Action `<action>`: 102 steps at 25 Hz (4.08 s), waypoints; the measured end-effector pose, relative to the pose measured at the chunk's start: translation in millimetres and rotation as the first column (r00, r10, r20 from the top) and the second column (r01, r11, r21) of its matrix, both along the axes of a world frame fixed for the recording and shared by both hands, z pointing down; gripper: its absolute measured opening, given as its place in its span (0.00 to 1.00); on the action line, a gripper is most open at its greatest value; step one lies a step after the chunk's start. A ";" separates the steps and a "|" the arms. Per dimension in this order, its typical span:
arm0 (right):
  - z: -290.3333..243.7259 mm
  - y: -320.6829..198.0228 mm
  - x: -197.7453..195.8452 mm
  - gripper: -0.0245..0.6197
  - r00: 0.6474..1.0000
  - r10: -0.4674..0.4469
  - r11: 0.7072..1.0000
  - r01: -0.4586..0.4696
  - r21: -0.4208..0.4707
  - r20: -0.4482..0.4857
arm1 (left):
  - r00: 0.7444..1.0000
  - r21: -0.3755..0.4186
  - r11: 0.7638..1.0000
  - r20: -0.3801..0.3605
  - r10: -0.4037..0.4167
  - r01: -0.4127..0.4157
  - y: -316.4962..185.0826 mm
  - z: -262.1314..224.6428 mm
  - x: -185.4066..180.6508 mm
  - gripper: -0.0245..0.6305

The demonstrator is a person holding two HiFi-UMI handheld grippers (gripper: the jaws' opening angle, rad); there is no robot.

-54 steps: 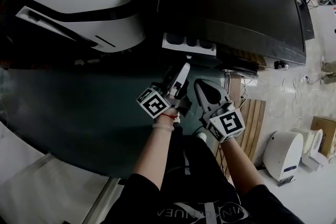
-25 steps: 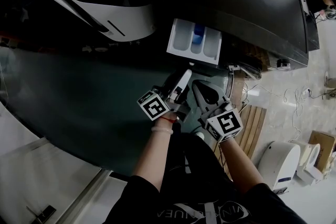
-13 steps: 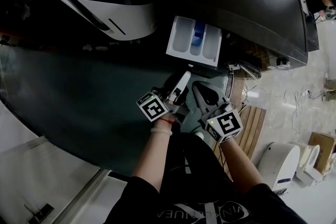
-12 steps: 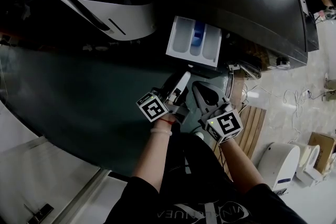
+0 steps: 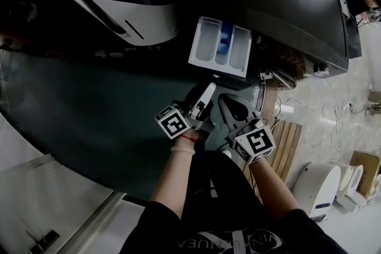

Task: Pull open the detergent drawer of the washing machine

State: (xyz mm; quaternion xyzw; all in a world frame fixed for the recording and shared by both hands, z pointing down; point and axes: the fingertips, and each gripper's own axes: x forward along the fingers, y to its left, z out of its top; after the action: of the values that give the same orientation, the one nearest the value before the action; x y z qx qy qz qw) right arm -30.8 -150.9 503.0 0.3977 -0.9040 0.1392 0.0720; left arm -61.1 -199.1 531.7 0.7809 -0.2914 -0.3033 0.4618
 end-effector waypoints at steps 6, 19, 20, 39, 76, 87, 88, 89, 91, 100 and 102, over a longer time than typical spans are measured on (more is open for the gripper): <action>-1.7 4.5 1.9 0.06 1.000 -0.007 1.000 0.007 0.007 -0.017 | 1.000 -0.001 1.000 -0.002 -0.009 0.009 3.5 -0.9 -0.3 0.23; -3.3 7.1 5.4 0.06 1.000 0.007 1.000 -0.007 -0.006 0.017 | 1.000 -0.010 1.000 0.008 -0.016 0.016 4.6 0.8 -1.4 0.22; -2.8 7.2 6.1 0.06 1.000 0.006 1.000 -0.006 -0.009 0.012 | 1.000 -0.010 1.000 0.012 -0.014 0.014 4.5 1.0 -1.1 0.22; -48.3 8.3 24.6 0.06 1.000 0.014 0.998 -0.013 0.055 -0.012 | 0.851 0.111 0.994 0.520 -0.077 0.022 26.9 -26.7 -34.2 0.05; -177.8 3.4 50.5 0.06 0.999 0.047 0.970 -0.041 0.241 -0.018 | 0.566 0.425 0.905 0.755 -0.332 -0.036 24.5 -187.0 -56.3 0.05; -202.7 -2.3 48.1 0.06 0.999 0.052 0.954 -0.044 0.295 -0.017 | 0.532 0.473 0.881 0.750 -0.392 -0.017 22.9 -212.7 -67.9 0.05; -205.3 -2.7 48.0 0.06 0.999 0.051 0.953 -0.042 0.300 -0.020 | 0.530 0.476 0.879 0.750 -0.396 -0.016 22.6 -214.7 -68.4 0.05; -207.6 -3.0 48.2 0.06 0.999 0.049 0.952 -0.040 0.304 -0.022 | 0.527 0.479 0.878 0.750 -0.400 -0.016 22.5 -216.6 -68.7 0.05; -211.0 -3.4 49.1 0.06 0.999 0.048 0.949 -0.037 0.312 -0.027 | 0.523 0.484 0.875 0.750 -0.406 -0.015 23.0 -220.3 -69.0 0.05; -218.0 -7.3 52.5 0.06 0.998 0.054 0.943 -0.045 0.330 -0.019 | 0.506 0.500 0.866 0.749 -0.426 -0.011 21.4 -226.9 -67.3 0.05; -218.8 -7.9 52.9 0.06 0.998 0.051 0.943 -0.040 0.331 -0.024 | 0.491 0.507 0.862 0.755 -0.435 -0.015 20.8 -228.8 -66.8 0.05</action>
State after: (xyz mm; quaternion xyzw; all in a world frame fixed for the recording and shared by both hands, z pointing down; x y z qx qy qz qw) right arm 22.1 -158.8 284.2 0.4271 -0.9039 -0.0188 0.0157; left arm -127.9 -178.3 302.9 0.8677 -0.4966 0.0037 0.0236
